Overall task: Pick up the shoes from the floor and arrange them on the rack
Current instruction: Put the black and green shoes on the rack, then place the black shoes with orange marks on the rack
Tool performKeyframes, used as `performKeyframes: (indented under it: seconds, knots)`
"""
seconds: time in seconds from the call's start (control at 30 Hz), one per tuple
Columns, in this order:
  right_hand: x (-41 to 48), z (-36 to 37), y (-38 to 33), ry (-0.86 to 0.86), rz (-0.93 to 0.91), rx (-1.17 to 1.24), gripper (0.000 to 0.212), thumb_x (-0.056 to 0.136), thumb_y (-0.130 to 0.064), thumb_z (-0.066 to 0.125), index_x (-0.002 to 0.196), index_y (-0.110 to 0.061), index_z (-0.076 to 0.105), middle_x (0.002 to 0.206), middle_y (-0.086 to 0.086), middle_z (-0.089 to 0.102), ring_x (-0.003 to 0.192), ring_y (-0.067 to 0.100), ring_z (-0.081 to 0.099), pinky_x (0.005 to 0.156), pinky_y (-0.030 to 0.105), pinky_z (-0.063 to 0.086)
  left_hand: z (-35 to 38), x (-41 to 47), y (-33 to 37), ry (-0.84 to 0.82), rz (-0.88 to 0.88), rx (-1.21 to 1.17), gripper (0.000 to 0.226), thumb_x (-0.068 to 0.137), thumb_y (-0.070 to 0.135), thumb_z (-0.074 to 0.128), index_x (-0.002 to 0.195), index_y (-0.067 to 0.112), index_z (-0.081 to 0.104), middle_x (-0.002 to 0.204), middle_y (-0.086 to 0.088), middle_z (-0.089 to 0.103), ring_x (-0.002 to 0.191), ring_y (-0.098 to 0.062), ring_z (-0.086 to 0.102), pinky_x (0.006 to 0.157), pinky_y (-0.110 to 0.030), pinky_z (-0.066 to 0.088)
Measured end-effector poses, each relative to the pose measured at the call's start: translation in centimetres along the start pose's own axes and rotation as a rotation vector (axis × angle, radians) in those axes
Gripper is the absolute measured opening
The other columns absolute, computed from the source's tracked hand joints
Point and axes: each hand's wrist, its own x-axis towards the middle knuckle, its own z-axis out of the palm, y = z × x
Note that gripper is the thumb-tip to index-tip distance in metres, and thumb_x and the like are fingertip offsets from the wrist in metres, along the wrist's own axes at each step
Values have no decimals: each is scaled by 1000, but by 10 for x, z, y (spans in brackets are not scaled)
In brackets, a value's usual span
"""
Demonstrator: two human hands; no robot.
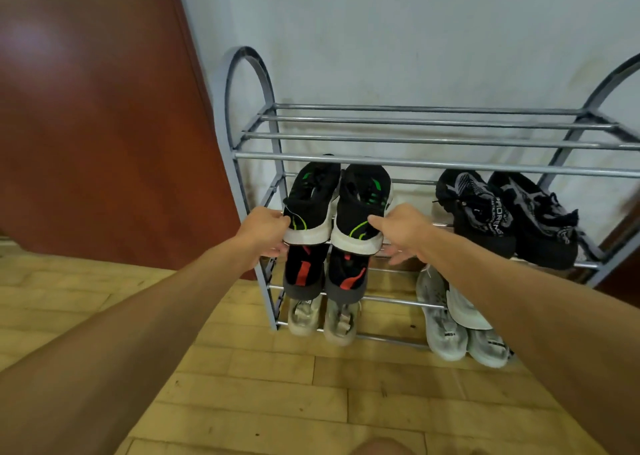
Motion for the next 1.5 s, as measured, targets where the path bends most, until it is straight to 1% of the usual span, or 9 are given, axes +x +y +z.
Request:
performKeyframes:
  seconds: [0.13,0.33,0.6,0.8,1.1,1.23,1.33,1.4,1.5]
  knots:
    - [-52,2,-11,94,-166,-399,14,87,-13,48,82,-3,57,87,17,61,76,34,65,68,37,57,-19,-42,2,-63,10,24,14,93,18,51,106,17,56,101,-5,56,89,-23,58,78,-32,50]
    - [-119,39,-32,37,-432,-715,32,83,-11,50,55,-12,36,58,5,41,66,33,51,57,30,39,-67,-115,-10,-193,69,160,40,95,27,53,132,10,54,127,-5,58,107,-19,61,95,-35,48]
    - [-219,135,-55,-313,-450,-766,27,91,-11,48,65,-5,44,63,6,44,53,21,47,50,27,43,-156,-220,-72,-85,4,237,36,92,34,55,124,18,62,125,2,62,109,-17,61,94,-34,39]
    - [-268,217,-44,-475,-447,-756,17,89,-17,55,99,-4,61,95,11,61,78,27,61,61,32,52,-203,-280,-150,-22,-151,234,40,94,39,52,128,19,59,134,4,53,116,-20,55,95,-34,35]
    - [-278,329,-21,-579,-452,-823,18,85,-14,52,68,-15,46,74,3,50,81,26,58,56,25,40,-228,-288,-304,215,-400,-21,40,93,29,55,130,12,54,124,-6,57,106,-21,56,82,-29,39]
    - [-272,375,4,-650,-383,-797,29,83,-11,48,62,-21,32,68,0,37,66,19,44,50,25,30,-226,-280,-381,277,-521,-66,11,94,21,54,99,13,60,100,-6,58,100,-23,55,83,-30,39]
    - [-262,408,30,-696,-290,-741,28,87,-18,50,65,-24,35,71,-2,40,66,18,48,52,26,35,-221,-272,-439,360,-636,-21,38,91,30,54,121,7,58,139,-13,45,135,-32,35,107,-45,35]
    - [-259,422,43,-731,-239,-728,5,89,-20,53,85,-19,53,84,1,53,67,18,53,51,24,39,-215,-266,-472,360,-720,-49,46,90,33,55,127,4,53,148,-15,35,139,-34,28,108,-48,34]
    - [-249,437,60,-761,-191,-729,23,90,-17,54,110,-8,62,103,8,65,78,20,62,59,26,50,-212,-250,-507,397,-822,-166,59,87,33,59,137,5,44,147,-14,35,132,-34,38,103,-47,38]
